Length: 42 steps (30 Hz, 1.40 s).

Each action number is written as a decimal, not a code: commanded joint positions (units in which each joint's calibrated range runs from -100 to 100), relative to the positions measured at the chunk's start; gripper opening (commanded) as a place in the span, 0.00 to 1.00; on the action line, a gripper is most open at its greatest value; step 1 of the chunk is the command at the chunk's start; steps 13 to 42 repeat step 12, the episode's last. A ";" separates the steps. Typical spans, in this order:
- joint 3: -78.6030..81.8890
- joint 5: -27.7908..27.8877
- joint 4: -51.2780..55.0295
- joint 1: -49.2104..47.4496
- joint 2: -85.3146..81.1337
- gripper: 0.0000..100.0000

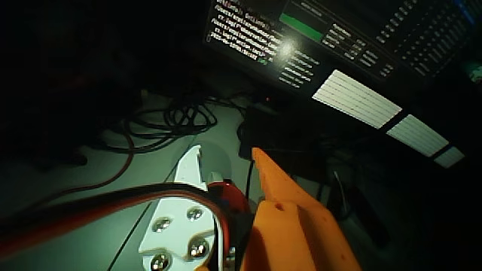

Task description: Grab the blue brick and put it into the cup

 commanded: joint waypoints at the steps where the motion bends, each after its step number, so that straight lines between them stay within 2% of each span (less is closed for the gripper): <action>1: -2.68 -0.79 -1.40 -0.13 -3.64 0.25; 5: -2.77 -4.89 -0.26 -1.28 -4.84 0.24; 12: -2.59 -23.65 13.39 -5.56 -15.67 0.24; 42: -2.59 -23.65 13.39 -5.56 -15.67 0.24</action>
